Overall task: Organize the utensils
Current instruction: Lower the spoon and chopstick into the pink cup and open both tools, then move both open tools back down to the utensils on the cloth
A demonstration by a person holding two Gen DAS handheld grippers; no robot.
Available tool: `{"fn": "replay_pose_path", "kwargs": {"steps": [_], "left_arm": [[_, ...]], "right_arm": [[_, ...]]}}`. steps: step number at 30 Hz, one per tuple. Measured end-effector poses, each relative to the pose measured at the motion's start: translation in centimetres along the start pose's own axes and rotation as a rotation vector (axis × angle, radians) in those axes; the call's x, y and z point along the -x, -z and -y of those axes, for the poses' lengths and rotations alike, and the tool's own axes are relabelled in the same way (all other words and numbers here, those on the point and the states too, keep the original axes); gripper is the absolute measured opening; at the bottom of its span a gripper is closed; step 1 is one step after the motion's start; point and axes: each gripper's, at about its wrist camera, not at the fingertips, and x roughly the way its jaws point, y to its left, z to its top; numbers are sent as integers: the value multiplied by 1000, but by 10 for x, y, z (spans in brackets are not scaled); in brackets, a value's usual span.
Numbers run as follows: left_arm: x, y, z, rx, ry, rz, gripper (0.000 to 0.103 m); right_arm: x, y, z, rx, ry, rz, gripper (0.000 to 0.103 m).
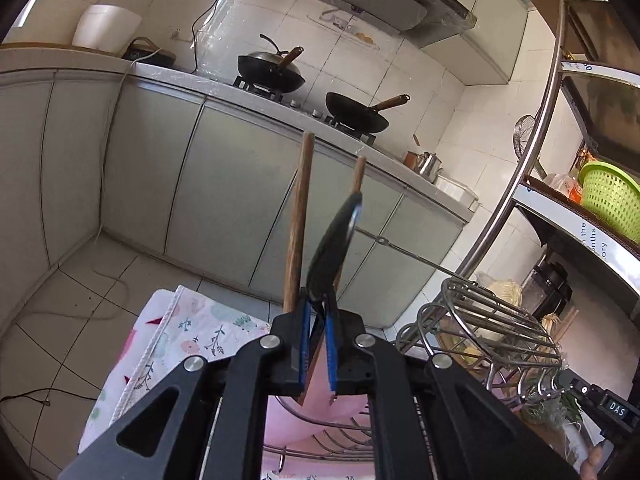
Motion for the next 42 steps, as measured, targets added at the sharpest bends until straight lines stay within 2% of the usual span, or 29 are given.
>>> {"fn": "replay_pose_path", "kwargs": {"steps": [7,8,11,12,16,25,34,42], "left_arm": [[15,0,7,-24,50,-54,31],[19,1,9,-26,50,-51,33],[28,2,12,-34,57,-58,36],[32,3,12,-34,51,-61,37],[51,9,11,-36,25,-58,40],[80,45,7,-70,-32,-157,40],[87,86,3,-124,-77,-258,40],[90,95,-5,-135,-103,-300,40]], "right_arm": [[1,6,-1,-11,-6,-56,7],[2,7,-2,-9,-3,-58,11],[8,14,-5,-9,-3,-55,33],[11,18,-6,-13,-5,-52,37],[20,34,-13,-16,-17,-69,38],[26,80,-28,-9,-54,-153,38],[22,117,-39,12,-76,-254,38],[21,128,-43,6,-80,-305,38]]}}
